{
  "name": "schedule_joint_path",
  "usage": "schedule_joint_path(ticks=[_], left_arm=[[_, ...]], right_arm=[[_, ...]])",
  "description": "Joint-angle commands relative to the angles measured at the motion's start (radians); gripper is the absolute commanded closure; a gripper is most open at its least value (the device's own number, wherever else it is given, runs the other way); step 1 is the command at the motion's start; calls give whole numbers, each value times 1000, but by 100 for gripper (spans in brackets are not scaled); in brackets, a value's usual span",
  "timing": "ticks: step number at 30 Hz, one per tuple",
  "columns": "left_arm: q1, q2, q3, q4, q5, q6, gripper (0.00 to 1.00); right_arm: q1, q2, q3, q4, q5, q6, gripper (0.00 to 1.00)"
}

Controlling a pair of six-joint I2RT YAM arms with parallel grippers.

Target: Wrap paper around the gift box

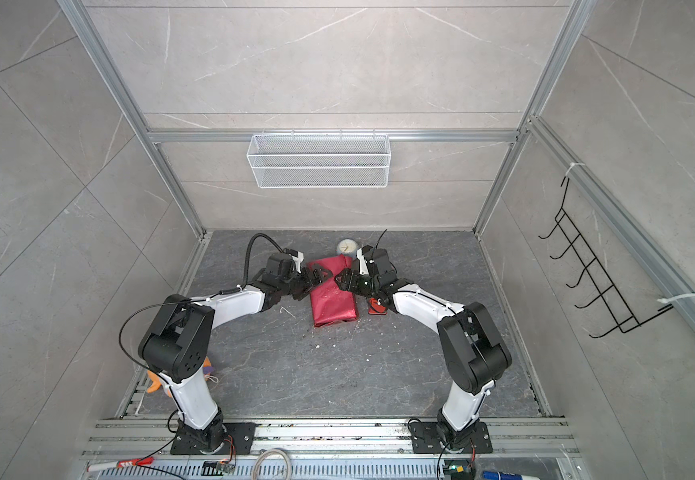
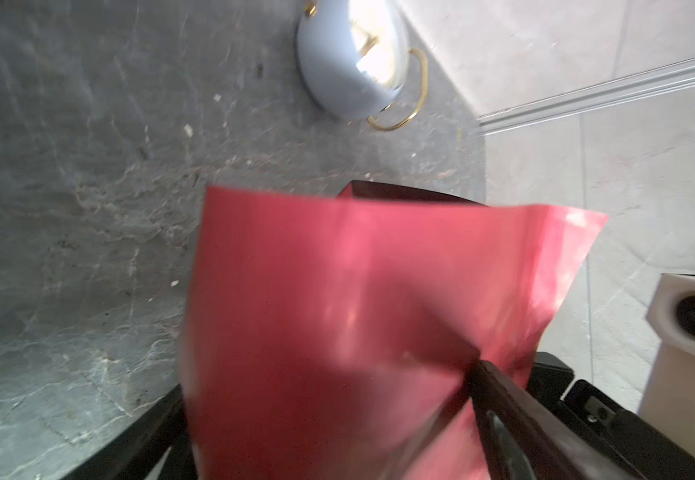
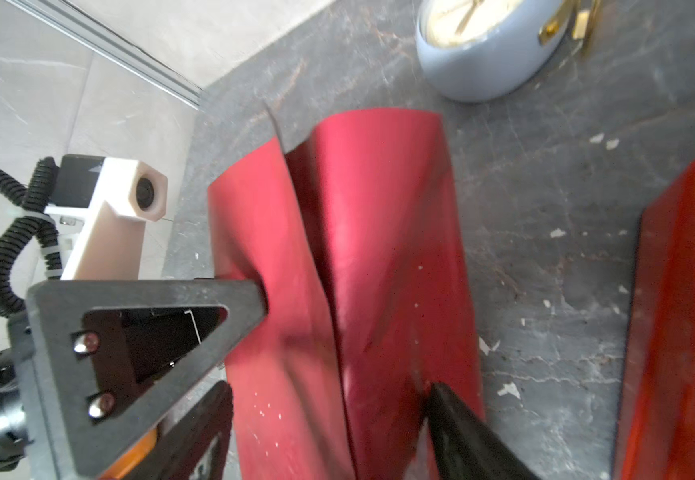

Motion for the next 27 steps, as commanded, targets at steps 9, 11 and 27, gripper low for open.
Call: schedule_joint_path(ticks=[9, 11, 27], left_arm=[[-11, -105, -28, 157, 51, -60, 4], [-11, -119, -39, 153, 48, -60, 4], [-50, -236, -158, 104, 45, 59, 17]], right_arm=[[11, -65, -71, 144, -43, 36, 25], [13, -71, -83, 162, -45, 42, 25], [44, -162, -250, 355, -52, 102, 26]])
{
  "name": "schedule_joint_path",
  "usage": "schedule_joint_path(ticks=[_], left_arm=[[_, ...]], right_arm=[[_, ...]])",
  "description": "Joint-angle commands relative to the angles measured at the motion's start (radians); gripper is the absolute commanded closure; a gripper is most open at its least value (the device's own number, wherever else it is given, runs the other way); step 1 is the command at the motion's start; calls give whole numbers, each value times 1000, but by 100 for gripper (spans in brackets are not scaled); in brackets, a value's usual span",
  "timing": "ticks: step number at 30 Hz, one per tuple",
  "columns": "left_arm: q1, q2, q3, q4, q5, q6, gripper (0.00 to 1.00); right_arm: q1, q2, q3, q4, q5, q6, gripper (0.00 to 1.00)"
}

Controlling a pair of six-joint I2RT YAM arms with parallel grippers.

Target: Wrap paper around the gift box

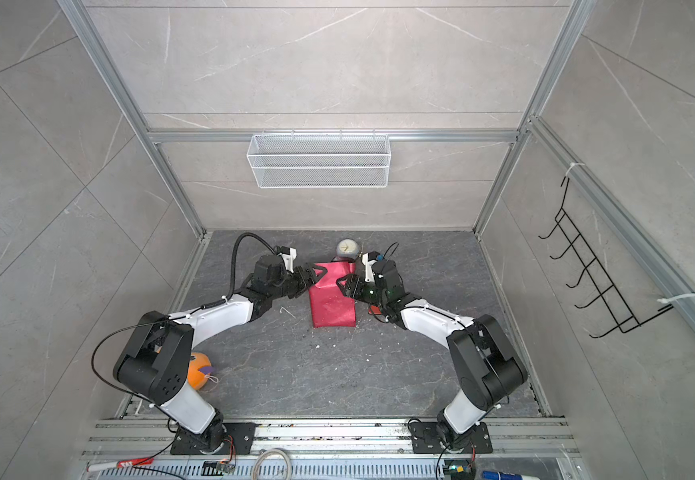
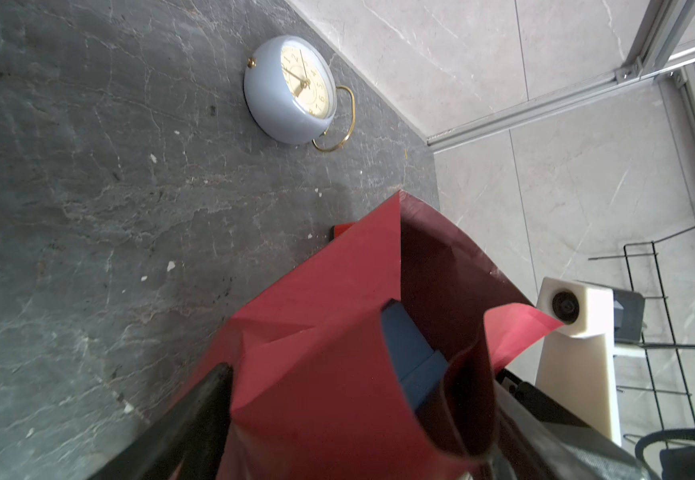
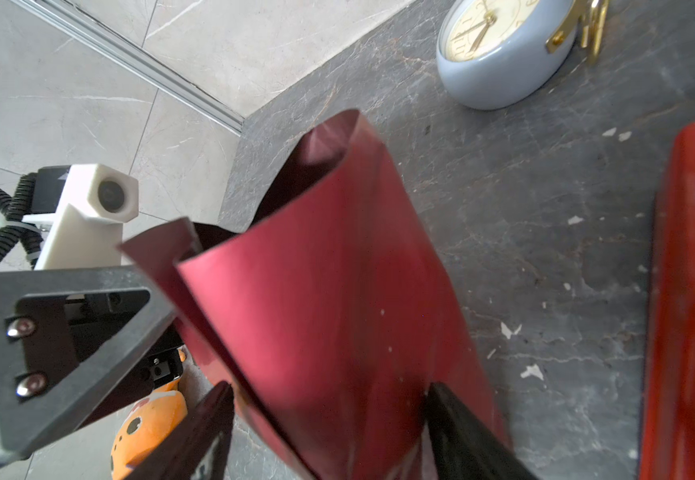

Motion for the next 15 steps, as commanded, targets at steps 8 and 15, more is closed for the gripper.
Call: schedule_joint_path(ticks=[8, 15], left_arm=[[-110, -148, -97, -31, -40, 157, 25], [-187, -220, -166, -86, -181, 234, 33]], right_arm=[[69, -123, -132, 160, 4, 36, 27], [123, -200, -245, 189, 78, 24, 28]])
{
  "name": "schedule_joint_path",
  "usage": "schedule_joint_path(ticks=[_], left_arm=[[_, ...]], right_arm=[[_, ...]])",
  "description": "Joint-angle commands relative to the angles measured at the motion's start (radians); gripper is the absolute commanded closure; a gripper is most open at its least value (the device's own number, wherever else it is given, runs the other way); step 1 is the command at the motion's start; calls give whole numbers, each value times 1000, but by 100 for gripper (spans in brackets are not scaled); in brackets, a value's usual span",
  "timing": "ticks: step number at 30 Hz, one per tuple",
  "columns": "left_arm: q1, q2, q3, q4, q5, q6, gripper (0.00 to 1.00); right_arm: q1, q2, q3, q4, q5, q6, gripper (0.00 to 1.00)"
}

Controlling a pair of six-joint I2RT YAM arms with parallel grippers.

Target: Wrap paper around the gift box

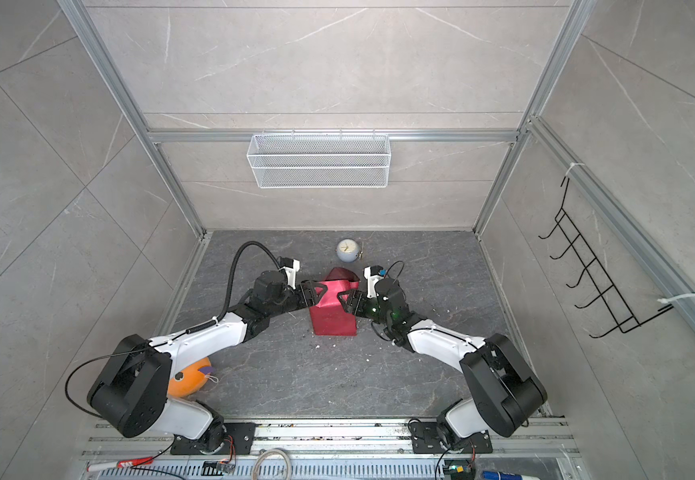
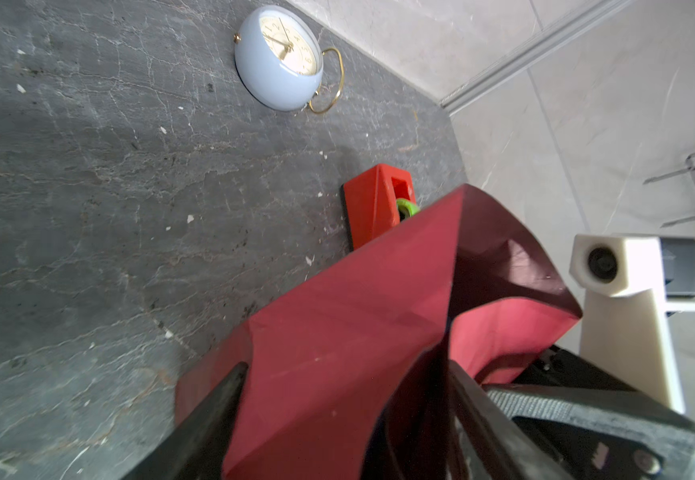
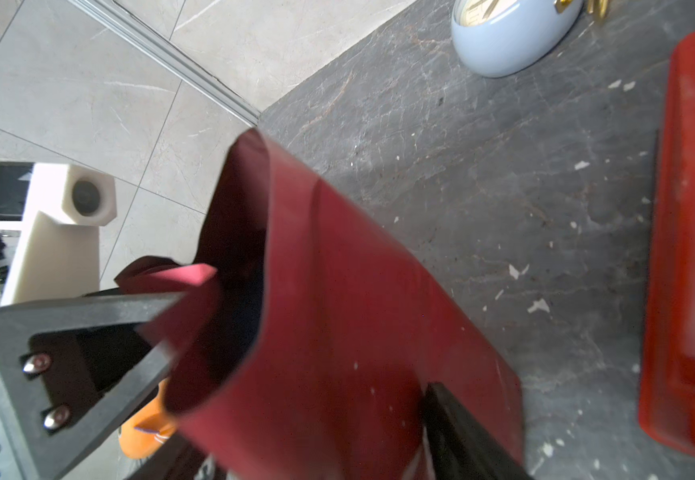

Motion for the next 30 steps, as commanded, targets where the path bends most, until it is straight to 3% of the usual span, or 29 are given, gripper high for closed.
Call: schedule_joint_path(ticks=[1, 8, 13, 17, 23, 30], left_arm=[[-57, -42, -27, -28, -6, 63, 34], [-60, -52, -45, -45, -46, 84, 37], [-61, -96, -53, -84, -140, 90, 26], [-59, -106, -50, -141, -227, 88, 24], [-59, -65, -16, -188, -261, 104, 30], [-58, -54, -20, -165, -244, 112, 34]], right_arm=[[45, -49, -37, 73, 7, 5, 28], [49, -53, -16, -55, 130, -15, 29], [49, -44, -25, -134, 202, -37, 33], [49, -45, -35, -155, 218, -52, 36], [50, -65, 10, -226, 234, -111, 36], [49, -47, 108, -329, 293, -207, 30]])
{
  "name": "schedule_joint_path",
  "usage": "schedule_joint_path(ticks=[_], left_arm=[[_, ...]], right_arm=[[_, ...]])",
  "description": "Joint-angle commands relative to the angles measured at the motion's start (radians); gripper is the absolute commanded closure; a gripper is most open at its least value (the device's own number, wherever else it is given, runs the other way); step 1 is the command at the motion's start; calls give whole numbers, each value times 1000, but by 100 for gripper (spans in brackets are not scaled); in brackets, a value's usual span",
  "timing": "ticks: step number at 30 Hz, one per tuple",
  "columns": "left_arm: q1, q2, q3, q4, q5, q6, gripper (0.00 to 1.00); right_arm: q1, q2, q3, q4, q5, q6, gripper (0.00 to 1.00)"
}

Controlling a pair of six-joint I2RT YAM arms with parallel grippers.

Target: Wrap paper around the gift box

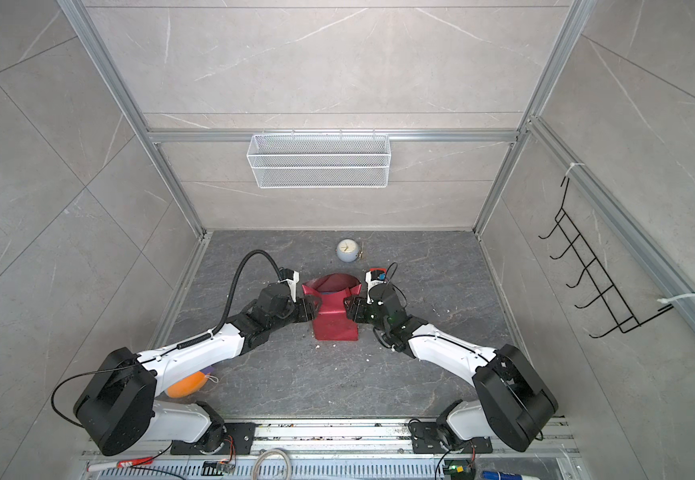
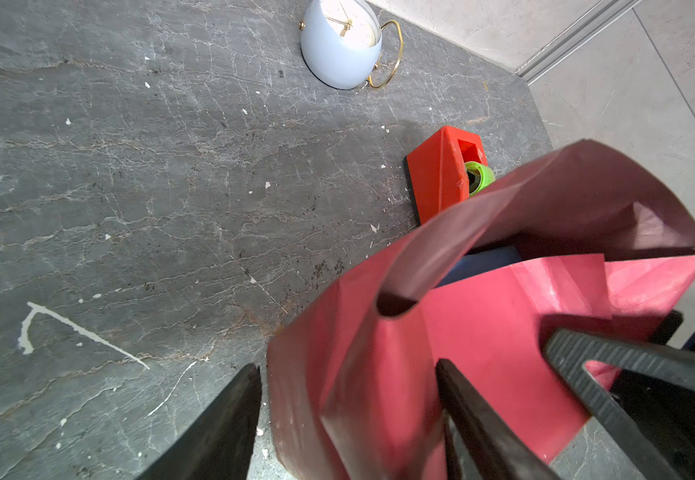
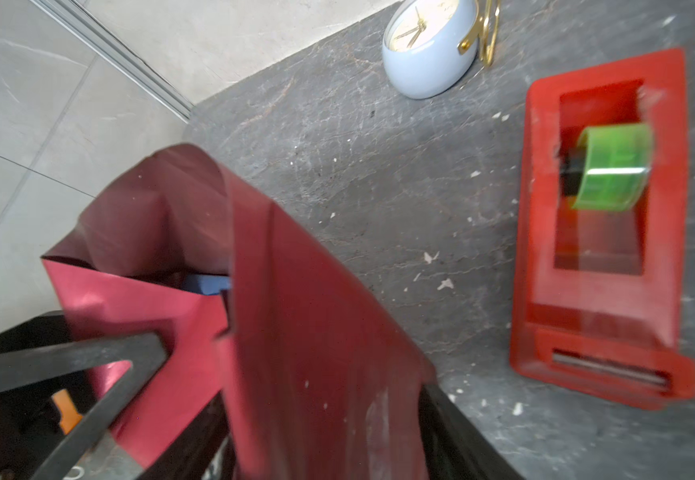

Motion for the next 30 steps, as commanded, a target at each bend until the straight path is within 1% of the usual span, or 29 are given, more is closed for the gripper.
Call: schedule_joint_path(ticks=[1, 4, 7, 9, 12, 17, 21, 26, 30], left_arm=[[0, 12, 17, -23, -17, 29, 33], [0, 6, 33, -17, -25, 45, 33], [-1, 4, 66, -47, -65, 82, 34], [-1, 14, 91, -69, -91, 111, 36], [0, 43, 124, -94, -108, 146, 41], [-1, 73, 127, -99, -105, 162, 53], [-1, 77, 126, -99, -104, 176, 59], [-2, 76, 159, -131, -112, 206, 61], [-15, 57, 192, -158, -150, 239, 61]], right_arm=[[0, 12, 53, -102, 68, -82, 31], [0, 26, 51, -130, 102, -103, 34], [0, 29, 41, -142, 112, -114, 39], [0, 28, 36, -144, 111, -118, 41], [0, 29, 40, -147, 106, -123, 45], [0, 36, 95, -185, 109, -156, 45], [0, 50, 138, -231, 130, -193, 46], [15, 69, 141, -273, 168, -217, 54], [34, 72, 157, -295, 184, -228, 56]])
